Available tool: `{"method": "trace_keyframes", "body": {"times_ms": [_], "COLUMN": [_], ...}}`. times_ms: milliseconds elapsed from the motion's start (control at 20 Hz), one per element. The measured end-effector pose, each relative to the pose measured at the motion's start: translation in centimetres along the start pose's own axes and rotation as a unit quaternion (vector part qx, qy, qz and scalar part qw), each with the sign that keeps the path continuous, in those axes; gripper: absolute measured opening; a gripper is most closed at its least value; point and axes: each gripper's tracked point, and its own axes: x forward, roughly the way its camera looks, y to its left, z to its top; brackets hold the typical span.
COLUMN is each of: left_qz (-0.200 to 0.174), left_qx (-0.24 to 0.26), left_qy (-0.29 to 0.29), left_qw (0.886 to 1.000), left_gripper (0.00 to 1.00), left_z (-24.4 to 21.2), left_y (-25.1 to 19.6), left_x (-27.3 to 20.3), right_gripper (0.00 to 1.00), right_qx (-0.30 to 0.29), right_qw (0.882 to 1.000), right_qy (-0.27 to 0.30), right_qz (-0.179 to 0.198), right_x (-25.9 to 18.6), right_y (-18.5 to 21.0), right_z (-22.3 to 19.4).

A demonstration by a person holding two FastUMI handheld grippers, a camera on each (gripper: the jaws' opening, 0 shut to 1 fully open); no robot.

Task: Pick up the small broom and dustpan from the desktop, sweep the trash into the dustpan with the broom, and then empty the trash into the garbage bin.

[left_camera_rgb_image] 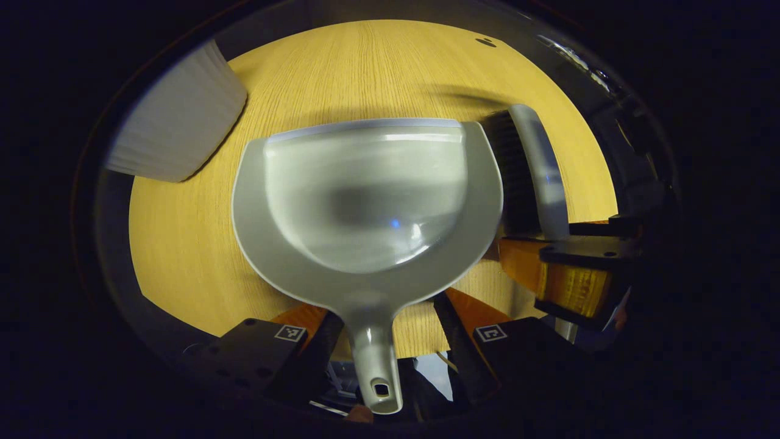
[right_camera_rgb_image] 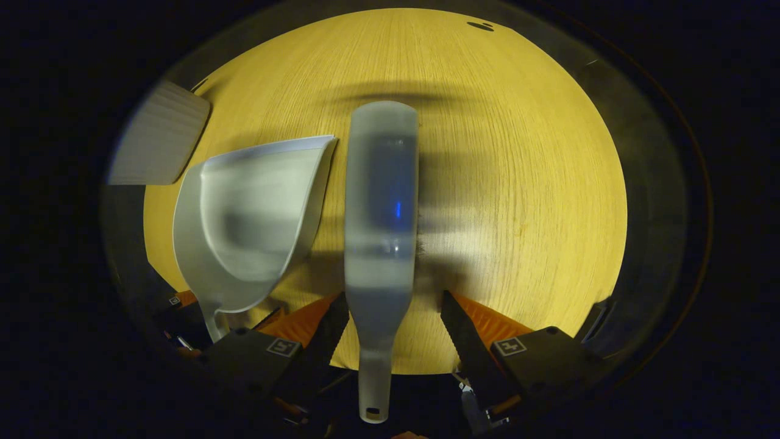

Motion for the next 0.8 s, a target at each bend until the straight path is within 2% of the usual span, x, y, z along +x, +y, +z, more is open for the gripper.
{"method": "trace_keyframes", "body": {"times_ms": [250,300,350,450,600,750,800], "left_qz": [-0.006,-0.01,-0.011,-0.008,-0.017,-0.02,-0.017], "left_qx": [0.02,0.022,0.023,0.024,0.03,0.045,0.052], "left_qy": [-0.047,-0.062,-0.079,-0.13,-0.242,-0.334,-0.367], "left_qw": [0.999,0.998,0.997,0.991,0.97,0.941,0.929], "left_gripper": [0.83,0.83,0.83,0.83,0.84,0.83,0.83], "left_z": [0.0,-0.5,-0.9,-1.5,-2.0,-3.1,-3.2], "left_y": [-0.4,-0.4,-0.3,0.2,0.3,0.5,0.5], "left_x": [-3.4,-4.1,-4.9,-7.0,-11.6,-16.7,-18.4], "right_gripper": [0.99,0.95,0.99,0.99,0.99,0.99,0.99], "right_qx": [-0.005,-0.005,-0.007,-0.006,-0.008,-0.02,-0.025], "right_qw": [0.999,0.999,0.998,0.993,0.981,0.96,0.951], "right_qy": [-0.027,-0.041,-0.057,-0.103,-0.183,-0.276,-0.305], "right_qz": [0.023,0.028,0.035,0.052,0.066,0.05,0.044], "right_x": [-2.8,-3.9,-5.1,-8.2,-13.6,-19.2,-21.0], "right_y": [1.2,1.5,1.8,2.3,2.2,1.4,1.3], "right_z": [-0.7,-0.7,-0.8,-0.8,-1.1,-1.9,-2.3]}}
